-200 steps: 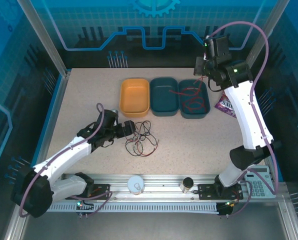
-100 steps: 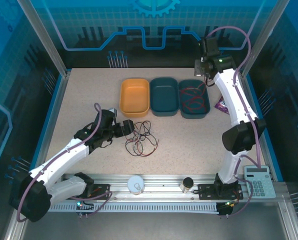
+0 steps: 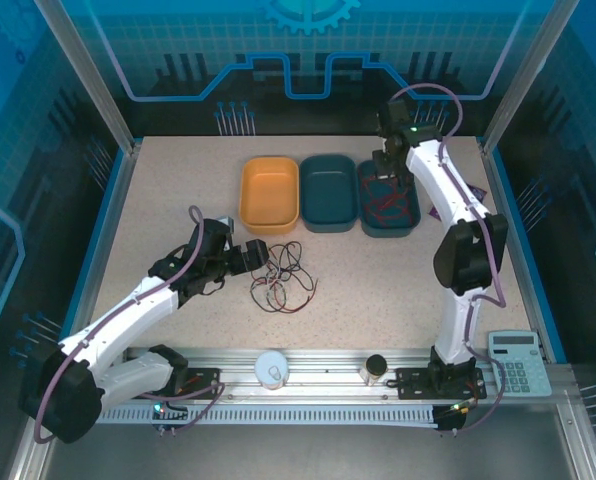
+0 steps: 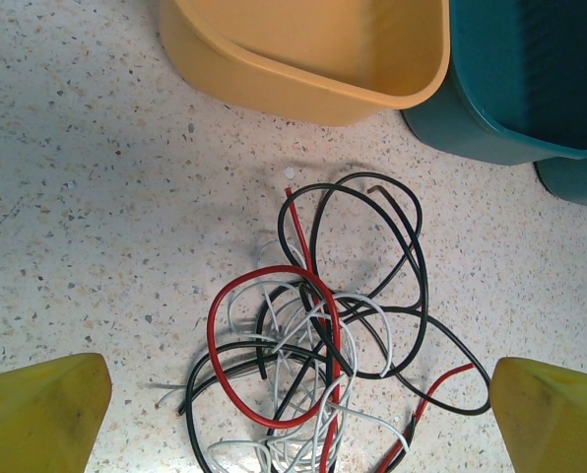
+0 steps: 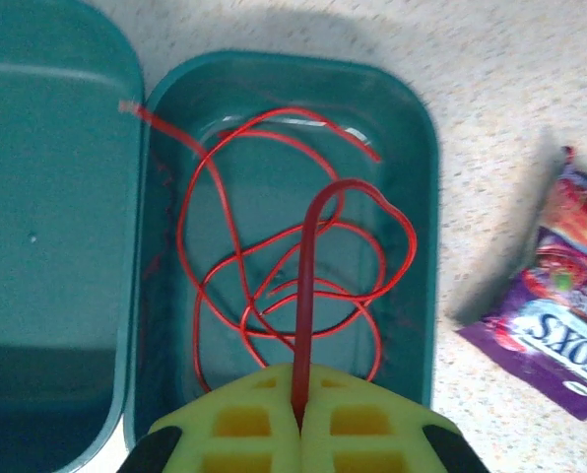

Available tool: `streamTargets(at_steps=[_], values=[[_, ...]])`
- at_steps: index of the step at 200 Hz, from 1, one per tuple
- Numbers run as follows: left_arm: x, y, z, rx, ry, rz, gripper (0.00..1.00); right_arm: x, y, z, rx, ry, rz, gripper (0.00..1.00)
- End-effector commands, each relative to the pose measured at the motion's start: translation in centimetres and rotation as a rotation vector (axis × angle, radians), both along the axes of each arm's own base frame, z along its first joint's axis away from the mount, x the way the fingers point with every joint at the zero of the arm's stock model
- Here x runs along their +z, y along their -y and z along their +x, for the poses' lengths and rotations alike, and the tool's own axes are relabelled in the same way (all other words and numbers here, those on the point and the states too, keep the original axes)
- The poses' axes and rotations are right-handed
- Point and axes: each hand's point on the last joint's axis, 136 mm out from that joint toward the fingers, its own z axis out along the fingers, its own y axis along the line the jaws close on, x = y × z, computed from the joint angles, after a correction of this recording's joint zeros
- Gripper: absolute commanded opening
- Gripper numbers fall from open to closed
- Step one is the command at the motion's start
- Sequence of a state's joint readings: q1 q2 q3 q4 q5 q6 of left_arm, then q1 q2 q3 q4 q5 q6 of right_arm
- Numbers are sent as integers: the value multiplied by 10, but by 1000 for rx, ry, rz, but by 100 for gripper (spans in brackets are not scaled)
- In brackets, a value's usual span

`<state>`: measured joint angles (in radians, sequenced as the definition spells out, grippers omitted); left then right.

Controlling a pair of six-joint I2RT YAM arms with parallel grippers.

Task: Untangle the cables
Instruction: Place the cable in the container.

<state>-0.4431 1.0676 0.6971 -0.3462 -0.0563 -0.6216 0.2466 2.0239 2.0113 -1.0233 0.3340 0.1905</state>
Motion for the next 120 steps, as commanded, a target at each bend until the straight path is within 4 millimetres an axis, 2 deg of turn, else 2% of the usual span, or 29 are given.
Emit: streamTargets(at_steps=[1,40,63,120], values=[[4,0,3,-10,11,8,99,-29,-12,-7,51,-115,-8,0],[5,-1,1,-13,13,4,99,-61,-3,-9,-1,-247,-67,0],[4,-2,1,-11,10,8,99,-67,4,-12,-48,-300,-92,0],[0,-1,0,-13,0,4,99,-44,9,-29,-86,-300,-86,0]])
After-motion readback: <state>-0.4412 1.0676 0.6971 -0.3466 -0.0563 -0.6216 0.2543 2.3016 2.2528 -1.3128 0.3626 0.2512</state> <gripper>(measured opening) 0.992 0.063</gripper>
